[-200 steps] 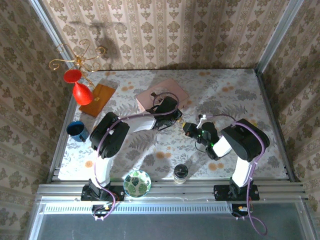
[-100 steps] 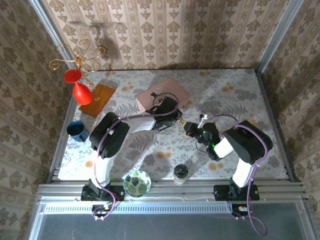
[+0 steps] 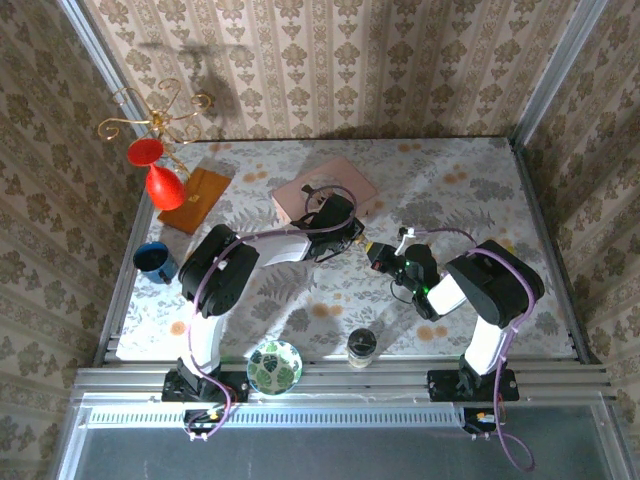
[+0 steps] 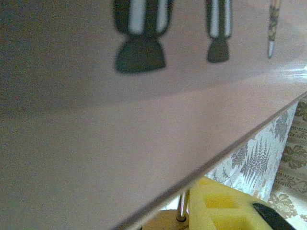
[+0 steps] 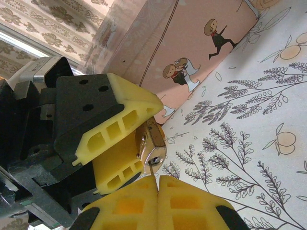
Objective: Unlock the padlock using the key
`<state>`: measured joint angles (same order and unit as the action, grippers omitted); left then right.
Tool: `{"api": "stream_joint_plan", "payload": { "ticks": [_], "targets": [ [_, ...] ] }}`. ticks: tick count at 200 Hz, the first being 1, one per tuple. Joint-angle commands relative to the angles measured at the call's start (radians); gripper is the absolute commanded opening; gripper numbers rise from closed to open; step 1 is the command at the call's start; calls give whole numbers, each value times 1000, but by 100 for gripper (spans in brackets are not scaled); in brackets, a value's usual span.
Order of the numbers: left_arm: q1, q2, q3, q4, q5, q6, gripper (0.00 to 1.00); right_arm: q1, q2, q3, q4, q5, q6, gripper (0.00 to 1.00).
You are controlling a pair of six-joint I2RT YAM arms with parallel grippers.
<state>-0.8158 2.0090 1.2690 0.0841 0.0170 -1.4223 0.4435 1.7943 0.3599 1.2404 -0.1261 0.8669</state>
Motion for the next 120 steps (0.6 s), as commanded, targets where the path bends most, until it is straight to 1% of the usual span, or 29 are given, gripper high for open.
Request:
{"api": "stream_joint_plan", "payload": {
  "ticks": [1,65,120],
  "targets": [
    [7,-21,-19,11,21,-49,0,6,22,39,47,43,-5,0],
    [1,-20,-13,14,33,-55,0,18,55,59,66,53,-4,0],
    [0,-16,-17,23,38,-73,0,23,5,45,64,55,-28,0]
  ]
}}
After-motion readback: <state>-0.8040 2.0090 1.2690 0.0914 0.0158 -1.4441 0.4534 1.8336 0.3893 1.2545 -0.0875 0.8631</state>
